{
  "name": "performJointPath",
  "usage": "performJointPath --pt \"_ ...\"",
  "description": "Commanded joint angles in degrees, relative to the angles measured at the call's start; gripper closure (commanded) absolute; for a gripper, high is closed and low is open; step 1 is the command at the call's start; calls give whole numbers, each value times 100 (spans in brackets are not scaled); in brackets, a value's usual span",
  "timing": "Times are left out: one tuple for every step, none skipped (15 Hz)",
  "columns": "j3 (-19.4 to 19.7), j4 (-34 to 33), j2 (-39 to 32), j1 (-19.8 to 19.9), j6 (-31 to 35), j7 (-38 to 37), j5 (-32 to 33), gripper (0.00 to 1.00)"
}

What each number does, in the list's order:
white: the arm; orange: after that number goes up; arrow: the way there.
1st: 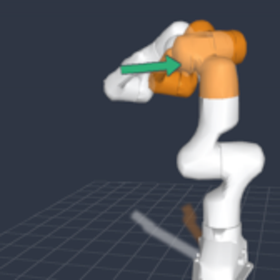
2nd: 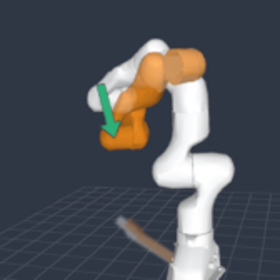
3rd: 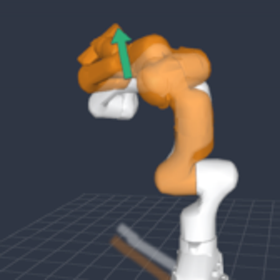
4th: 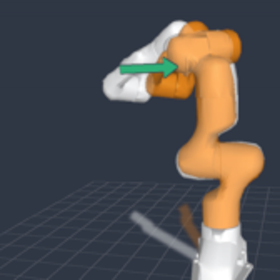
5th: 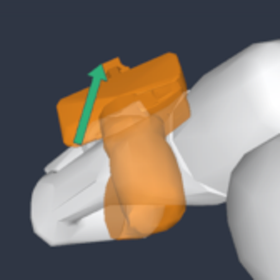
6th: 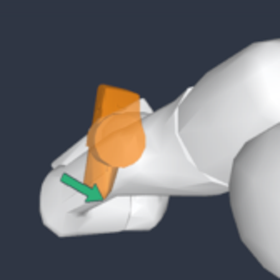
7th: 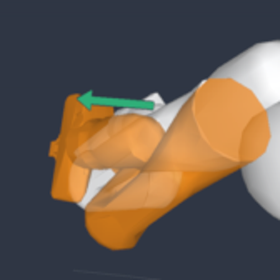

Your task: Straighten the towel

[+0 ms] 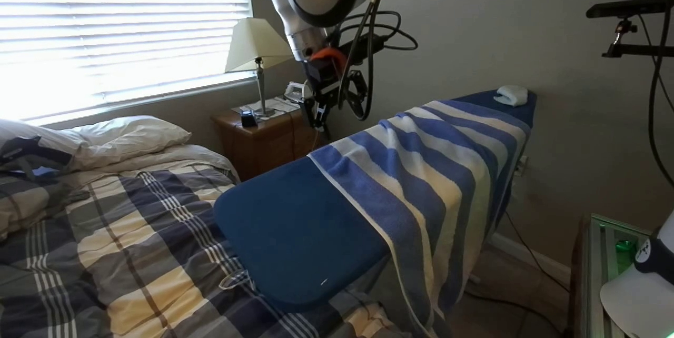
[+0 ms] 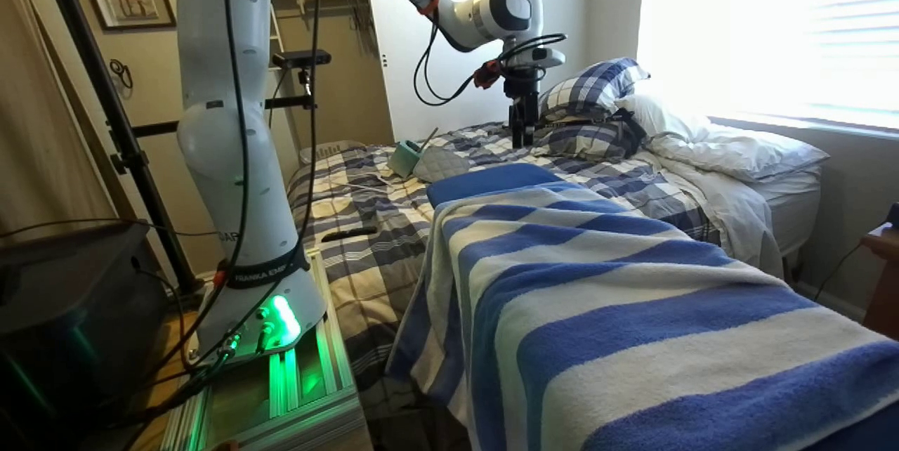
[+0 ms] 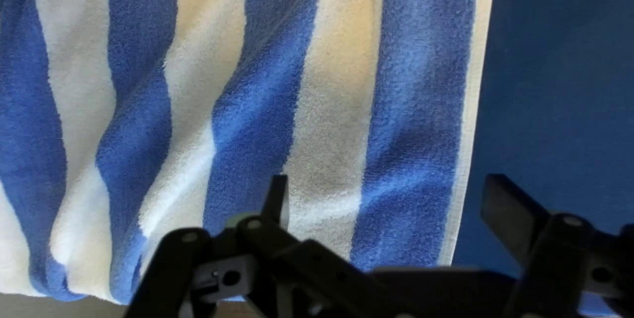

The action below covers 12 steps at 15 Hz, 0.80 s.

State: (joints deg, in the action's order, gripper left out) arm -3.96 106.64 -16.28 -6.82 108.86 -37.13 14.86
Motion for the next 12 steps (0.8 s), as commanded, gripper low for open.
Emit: performJointPath --pt "160 -315 -406 -322 -15 -655 267 0" --pt "202 -365 -491 -397 -18 -880 378 0" --pt "260 -415 -576 -471 -21 -1114 536 0" --pt "318 -457 -649 -536 5 -1349 699 0" --pt "362 -508 -726 -582 -13 -1506 815 0" --pt "403 -555 -805 -615 -9 -1648 917 0" --pt "438 -601 -878 -636 27 -1762 1000 0" --pt "447 -644 -960 -637 91 -1803 1018 0" --pt "458 -680 -1023 -644 159 -1834 1046 0" --pt "477 -722 -1091 -655 243 -1896 1084 0" --pt "479 -760 -1167 -649 383 -1917 1074 0" --pt "495 -798 -1238 -660 488 -1946 1079 0"
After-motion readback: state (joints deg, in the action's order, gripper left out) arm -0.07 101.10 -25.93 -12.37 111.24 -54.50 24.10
